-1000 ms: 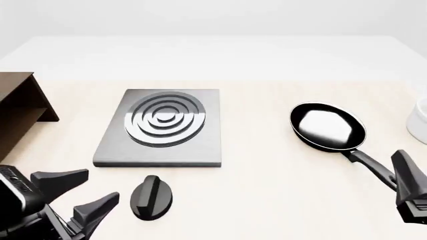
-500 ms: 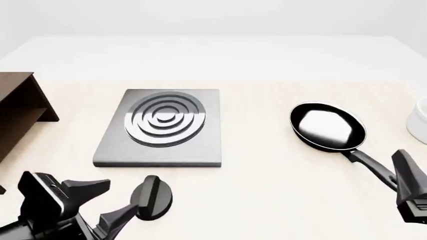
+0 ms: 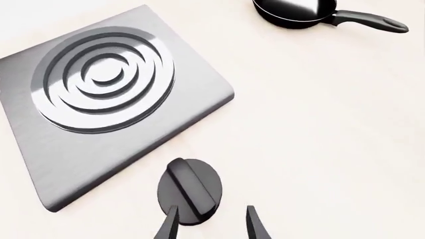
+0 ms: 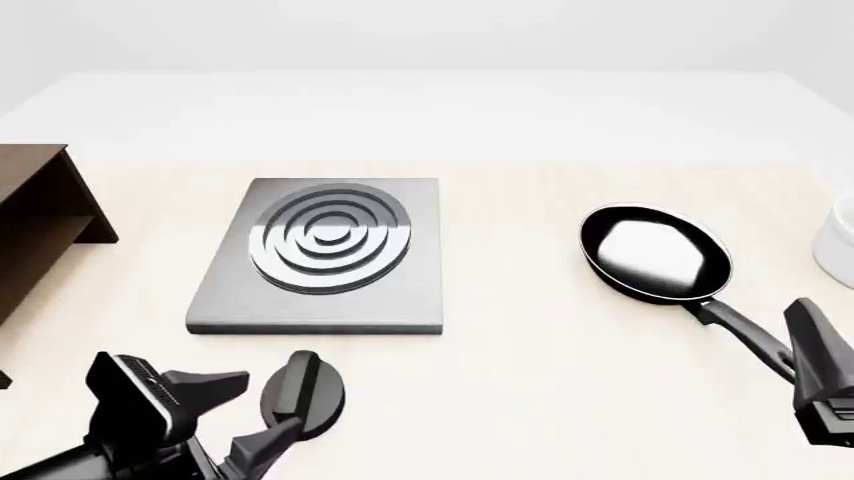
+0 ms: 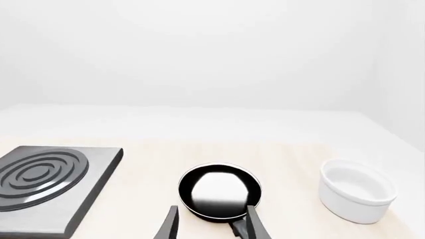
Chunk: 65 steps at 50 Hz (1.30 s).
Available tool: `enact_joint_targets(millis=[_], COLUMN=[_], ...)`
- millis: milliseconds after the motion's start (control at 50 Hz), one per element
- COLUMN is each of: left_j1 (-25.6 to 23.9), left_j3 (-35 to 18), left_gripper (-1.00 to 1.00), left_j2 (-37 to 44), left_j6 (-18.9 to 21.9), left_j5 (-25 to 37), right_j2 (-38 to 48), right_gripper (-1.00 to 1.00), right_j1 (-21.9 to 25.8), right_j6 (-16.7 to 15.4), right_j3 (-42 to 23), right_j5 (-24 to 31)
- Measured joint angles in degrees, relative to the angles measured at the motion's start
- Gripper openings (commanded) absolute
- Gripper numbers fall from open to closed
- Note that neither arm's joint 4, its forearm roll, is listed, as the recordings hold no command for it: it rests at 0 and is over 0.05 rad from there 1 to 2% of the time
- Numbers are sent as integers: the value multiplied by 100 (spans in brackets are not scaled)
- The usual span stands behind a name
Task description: Turn on the stove and put the frying pan on it.
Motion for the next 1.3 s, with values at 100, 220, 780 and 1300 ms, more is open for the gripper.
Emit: enact_joint_targets(millis=[100, 220, 780, 1300], left_j1=[-39, -86, -251, -408], left_j3=[16, 27, 37, 22], left_gripper=[100, 100, 100, 100], left_j2=[295, 587, 1921, 2970], left_j6=[-17, -40, -136, -241], left_j5=[-287, -574, -1846, -2929], right_j2=[0, 0, 0, 0], right_gripper=[100, 100, 100, 100], right_j1=[2, 2, -1, -7], right_j6=[-4, -8, -18, -15], right_j3=[1, 1, -11, -17], right_j5=[-4, -8, -19, -25])
